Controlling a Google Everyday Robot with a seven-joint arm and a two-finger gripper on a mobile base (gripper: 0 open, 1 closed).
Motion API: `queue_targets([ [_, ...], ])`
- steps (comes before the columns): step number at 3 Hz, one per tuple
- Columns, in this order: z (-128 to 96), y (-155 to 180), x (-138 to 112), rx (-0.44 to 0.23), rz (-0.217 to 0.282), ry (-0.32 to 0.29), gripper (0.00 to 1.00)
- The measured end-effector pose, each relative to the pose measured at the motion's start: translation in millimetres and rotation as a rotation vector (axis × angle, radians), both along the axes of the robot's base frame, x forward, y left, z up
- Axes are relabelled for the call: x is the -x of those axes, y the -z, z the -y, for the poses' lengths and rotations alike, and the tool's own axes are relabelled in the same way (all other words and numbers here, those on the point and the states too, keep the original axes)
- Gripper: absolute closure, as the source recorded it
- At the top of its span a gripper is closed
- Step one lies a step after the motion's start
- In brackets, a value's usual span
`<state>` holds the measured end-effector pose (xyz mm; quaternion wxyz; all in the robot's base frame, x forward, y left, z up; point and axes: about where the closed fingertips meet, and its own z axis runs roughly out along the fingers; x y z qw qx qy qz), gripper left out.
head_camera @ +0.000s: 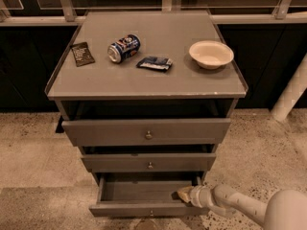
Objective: Open bottom drawer
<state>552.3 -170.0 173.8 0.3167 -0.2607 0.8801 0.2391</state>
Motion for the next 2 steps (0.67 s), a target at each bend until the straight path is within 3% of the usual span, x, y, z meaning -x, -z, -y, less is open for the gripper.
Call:
queue_targets([
  [2, -6.2, 8.8, 32.5, -0.015, -0.106, -0.043, 1.0],
])
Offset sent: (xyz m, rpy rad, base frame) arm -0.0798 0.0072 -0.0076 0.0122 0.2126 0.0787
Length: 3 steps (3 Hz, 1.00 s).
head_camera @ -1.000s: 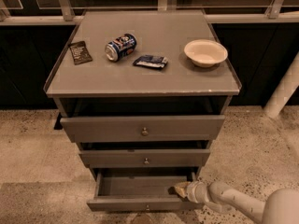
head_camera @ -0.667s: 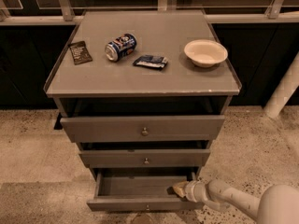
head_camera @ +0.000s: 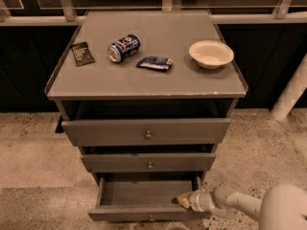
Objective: Open bottom drawer
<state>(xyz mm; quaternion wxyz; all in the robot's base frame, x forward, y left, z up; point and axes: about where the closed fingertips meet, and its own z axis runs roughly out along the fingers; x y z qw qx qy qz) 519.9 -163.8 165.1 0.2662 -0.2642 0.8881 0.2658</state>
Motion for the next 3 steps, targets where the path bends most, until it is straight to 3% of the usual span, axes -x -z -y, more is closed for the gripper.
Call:
queue_targets([
  [2, 5.2, -14.9, 26.5, 0.019, -0.011, 0.023, 1.0],
  [3, 5.2, -15.8, 26.5, 0.019, -0.011, 0.023, 1.0],
])
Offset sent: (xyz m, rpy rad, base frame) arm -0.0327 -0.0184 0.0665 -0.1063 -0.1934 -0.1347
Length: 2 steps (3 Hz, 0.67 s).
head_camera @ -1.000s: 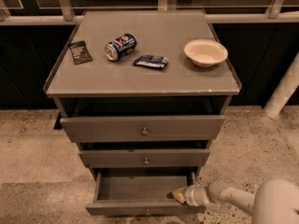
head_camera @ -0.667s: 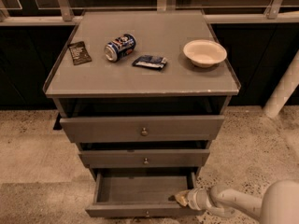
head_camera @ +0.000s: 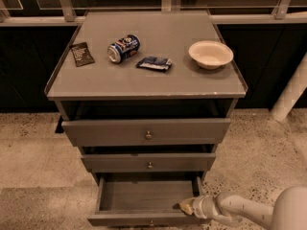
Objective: Open bottom drawer
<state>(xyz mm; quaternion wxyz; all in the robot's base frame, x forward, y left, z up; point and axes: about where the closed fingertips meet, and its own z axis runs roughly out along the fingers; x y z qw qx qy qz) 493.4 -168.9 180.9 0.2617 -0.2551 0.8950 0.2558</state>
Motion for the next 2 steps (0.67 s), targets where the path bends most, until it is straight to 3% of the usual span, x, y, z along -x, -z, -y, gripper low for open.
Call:
queue_targets([
  [2, 0.0, 0.0, 0.0, 0.0, 0.0, 0.0, 0.58],
])
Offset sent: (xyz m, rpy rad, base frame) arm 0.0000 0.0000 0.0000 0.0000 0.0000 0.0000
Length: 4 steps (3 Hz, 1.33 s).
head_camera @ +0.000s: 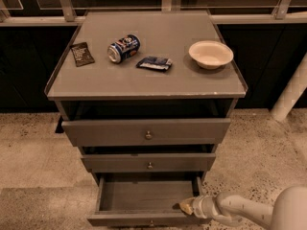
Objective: Open bottom drawer
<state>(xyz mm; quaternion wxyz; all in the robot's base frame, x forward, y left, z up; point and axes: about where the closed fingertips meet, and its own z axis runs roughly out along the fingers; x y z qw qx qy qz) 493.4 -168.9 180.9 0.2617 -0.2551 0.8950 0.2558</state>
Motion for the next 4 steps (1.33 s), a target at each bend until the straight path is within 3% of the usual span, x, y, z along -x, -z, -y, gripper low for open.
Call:
queue_targets([
  [1, -0.9, -6.5, 1.1, -0.025, 0.029, 0.007, 0.35],
  [2, -1.3, -24.0, 1.6, -0.033, 0.101, 0.025, 0.12],
  [3, -1.3, -25.9, 1.2, -0.038, 0.106, 0.031, 0.0],
  [4, -1.3, -25.9, 1.2, -0.038, 0.106, 0.031, 0.0],
])
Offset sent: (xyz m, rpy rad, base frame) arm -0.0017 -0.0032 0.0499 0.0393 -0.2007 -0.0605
